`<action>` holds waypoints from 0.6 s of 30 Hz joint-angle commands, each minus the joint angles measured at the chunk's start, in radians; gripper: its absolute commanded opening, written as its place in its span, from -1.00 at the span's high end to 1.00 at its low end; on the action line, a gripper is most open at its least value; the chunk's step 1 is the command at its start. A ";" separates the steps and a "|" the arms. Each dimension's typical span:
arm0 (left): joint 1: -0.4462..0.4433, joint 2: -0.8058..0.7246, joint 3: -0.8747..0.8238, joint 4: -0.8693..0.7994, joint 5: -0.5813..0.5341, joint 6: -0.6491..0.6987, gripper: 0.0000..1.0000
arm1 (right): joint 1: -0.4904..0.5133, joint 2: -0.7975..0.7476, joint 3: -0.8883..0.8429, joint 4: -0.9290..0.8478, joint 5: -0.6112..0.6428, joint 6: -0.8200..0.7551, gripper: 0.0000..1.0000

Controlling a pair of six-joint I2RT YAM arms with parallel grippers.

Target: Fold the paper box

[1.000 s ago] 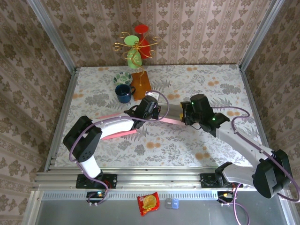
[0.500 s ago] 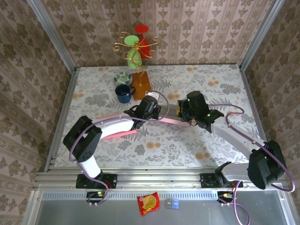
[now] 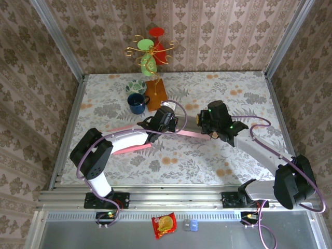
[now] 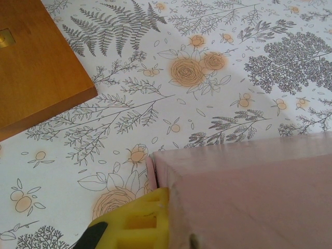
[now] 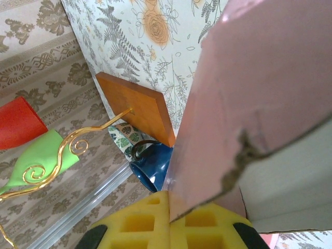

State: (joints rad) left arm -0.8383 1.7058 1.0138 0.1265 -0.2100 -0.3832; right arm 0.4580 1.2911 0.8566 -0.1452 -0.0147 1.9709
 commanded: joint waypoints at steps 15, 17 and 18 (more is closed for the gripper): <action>-0.019 -0.289 -0.117 -0.180 0.139 -0.097 0.19 | 0.001 -0.062 -0.093 0.000 -0.030 -0.025 1.00; -0.017 -0.331 -0.126 -0.209 0.151 -0.118 0.14 | 0.002 -0.067 -0.104 0.009 -0.038 -0.034 1.00; -0.013 -0.347 -0.125 -0.229 0.162 -0.126 0.11 | 0.004 -0.068 -0.109 0.015 -0.041 -0.042 1.00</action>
State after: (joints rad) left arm -0.8505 1.4067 0.9001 -0.0307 -0.1032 -0.4625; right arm 0.4583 1.2434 0.7696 -0.1329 -0.0498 1.9587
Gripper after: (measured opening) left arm 0.435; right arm 0.065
